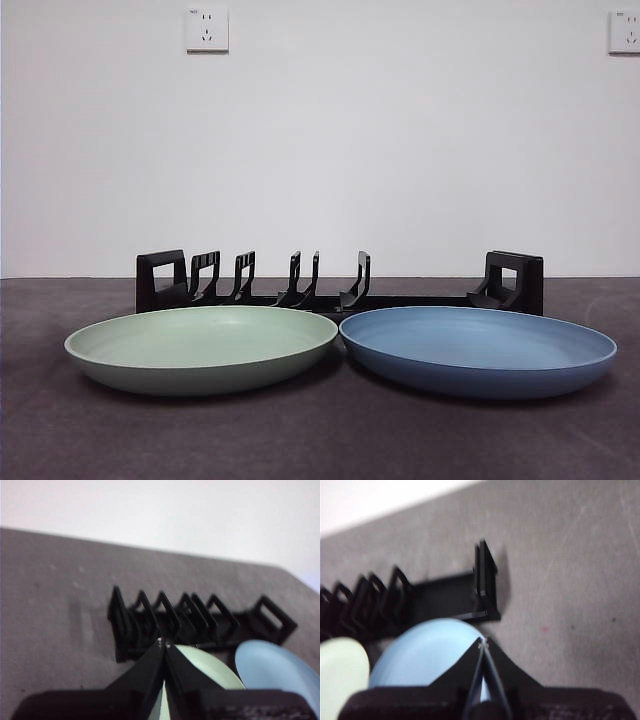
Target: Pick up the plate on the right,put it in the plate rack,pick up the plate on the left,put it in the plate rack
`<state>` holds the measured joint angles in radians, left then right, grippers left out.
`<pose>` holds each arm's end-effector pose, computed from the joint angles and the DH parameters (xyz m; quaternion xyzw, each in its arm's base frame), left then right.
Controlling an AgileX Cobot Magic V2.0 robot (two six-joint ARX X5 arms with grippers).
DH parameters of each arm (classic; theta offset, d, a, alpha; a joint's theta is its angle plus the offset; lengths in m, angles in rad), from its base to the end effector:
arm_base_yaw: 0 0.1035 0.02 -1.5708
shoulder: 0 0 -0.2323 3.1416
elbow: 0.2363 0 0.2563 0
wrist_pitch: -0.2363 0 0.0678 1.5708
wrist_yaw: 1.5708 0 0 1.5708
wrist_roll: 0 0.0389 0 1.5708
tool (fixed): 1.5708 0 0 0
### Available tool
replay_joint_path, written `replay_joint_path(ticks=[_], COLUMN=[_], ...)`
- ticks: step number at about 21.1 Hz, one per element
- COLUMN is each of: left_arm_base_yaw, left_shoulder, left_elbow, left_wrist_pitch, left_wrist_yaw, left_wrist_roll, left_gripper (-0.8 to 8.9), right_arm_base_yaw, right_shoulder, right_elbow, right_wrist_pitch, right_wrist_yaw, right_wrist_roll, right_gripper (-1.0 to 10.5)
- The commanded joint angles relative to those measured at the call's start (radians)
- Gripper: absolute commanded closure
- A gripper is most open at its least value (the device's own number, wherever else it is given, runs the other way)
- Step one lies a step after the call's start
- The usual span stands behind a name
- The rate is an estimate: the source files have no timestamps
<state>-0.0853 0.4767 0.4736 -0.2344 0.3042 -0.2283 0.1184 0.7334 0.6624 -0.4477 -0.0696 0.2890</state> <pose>0.1633 -0.0257 0.2446 -0.1238 0.1389 -0.1775 0.9664 0.1911 0.0255 0.2483 0.1324 0.2668 0.0529 0.9532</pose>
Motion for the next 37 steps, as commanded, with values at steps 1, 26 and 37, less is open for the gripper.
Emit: replay_joint_path(ticks=[1, 26, 37], left_arm_base_yaw=[0.002, -0.299, -0.482], left_shoulder=[0.087, 0.335, 0.412], left_elbow=[0.056, 0.314, 0.314], left_wrist_pitch=[-0.047, -0.108, -0.104], left_wrist_yaw=[0.046, 0.009, -0.045], left_wrist_roll=[0.085, 0.225, 0.259], left_gripper=[8.18, 4.9, 4.9], right_arm_base_yaw=[-0.001, -0.02, -0.02], right_shoulder=[0.108, 0.76, 0.813], right_elbow=[0.059, 0.111, 0.112], right_wrist_pitch=[-0.051, 0.064, 0.064], right_wrist_yaw=[-0.067, -0.266, -0.261], right_wrist_roll=[-0.076, -0.122, -0.089], right_gripper=[9.6, 7.4, 9.6])
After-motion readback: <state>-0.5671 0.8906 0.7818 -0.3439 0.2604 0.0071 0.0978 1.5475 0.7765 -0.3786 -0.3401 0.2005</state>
